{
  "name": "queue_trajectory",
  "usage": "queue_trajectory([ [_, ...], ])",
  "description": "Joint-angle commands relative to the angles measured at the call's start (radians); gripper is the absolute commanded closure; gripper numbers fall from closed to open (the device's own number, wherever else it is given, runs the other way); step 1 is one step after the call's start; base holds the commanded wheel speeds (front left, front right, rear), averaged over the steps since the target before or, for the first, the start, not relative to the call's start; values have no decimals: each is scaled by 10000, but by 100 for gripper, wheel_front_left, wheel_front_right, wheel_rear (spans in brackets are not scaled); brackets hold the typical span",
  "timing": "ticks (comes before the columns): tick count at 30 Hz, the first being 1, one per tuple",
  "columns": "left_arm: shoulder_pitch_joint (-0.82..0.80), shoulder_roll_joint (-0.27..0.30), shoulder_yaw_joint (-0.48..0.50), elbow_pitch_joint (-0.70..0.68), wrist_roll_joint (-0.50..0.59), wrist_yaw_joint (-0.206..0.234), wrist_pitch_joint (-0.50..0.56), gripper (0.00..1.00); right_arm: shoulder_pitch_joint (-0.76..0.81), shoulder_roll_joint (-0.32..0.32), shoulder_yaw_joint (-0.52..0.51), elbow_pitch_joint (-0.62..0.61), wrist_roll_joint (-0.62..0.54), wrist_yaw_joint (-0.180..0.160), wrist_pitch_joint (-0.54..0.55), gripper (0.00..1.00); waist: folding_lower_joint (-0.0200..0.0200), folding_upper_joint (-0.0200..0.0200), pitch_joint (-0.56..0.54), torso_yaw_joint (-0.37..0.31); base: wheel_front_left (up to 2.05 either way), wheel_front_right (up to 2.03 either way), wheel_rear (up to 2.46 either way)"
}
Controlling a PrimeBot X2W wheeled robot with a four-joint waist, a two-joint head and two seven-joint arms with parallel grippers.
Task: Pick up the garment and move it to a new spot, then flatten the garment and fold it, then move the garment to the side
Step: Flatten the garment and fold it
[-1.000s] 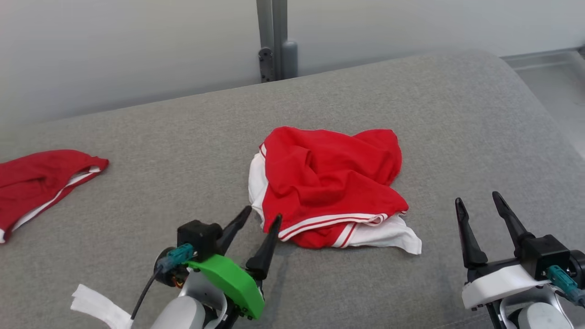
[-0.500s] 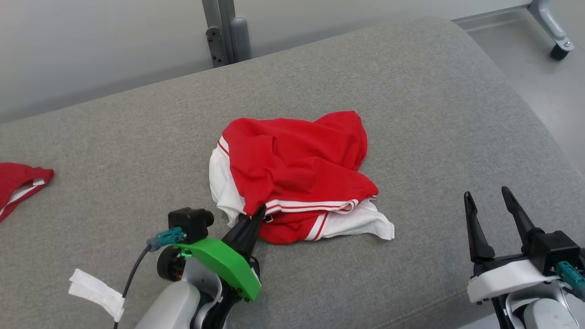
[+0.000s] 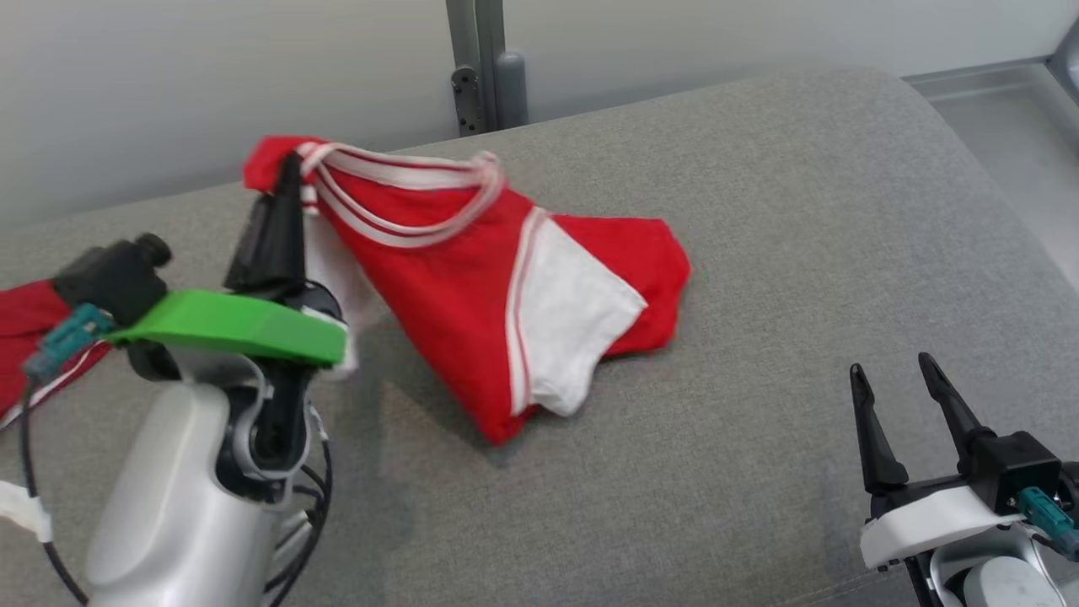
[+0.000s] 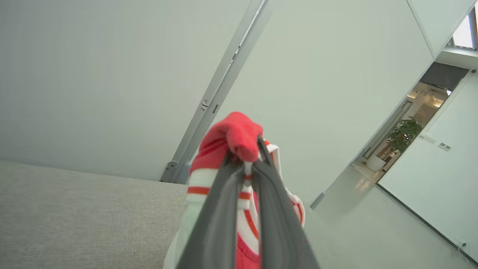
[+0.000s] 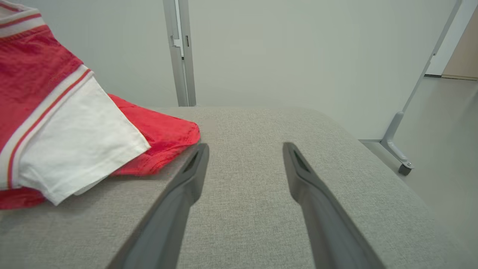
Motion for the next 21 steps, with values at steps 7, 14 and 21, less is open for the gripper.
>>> queue_trajectory([
  [7, -822, 196, 869, -1327, 555, 1625, -365, 100, 251, -23, 134, 96, -70, 1, -30, 0, 0, -1, -579, 436, 0, 0, 0],
  [14, -1103, -211, 148, -2249, 1289, 2616, -16, 100, 275, 31, 191, 184, 19, 1, -30, 0, 0, -1, -628, 413, 0, 0, 0],
  [21, -874, -1285, -1262, -876, 988, 2655, -279, 100, -257, 254, 499, 273, 168, 1, -30, 0, 0, -1, -68, -360, 0, 0, 0],
])
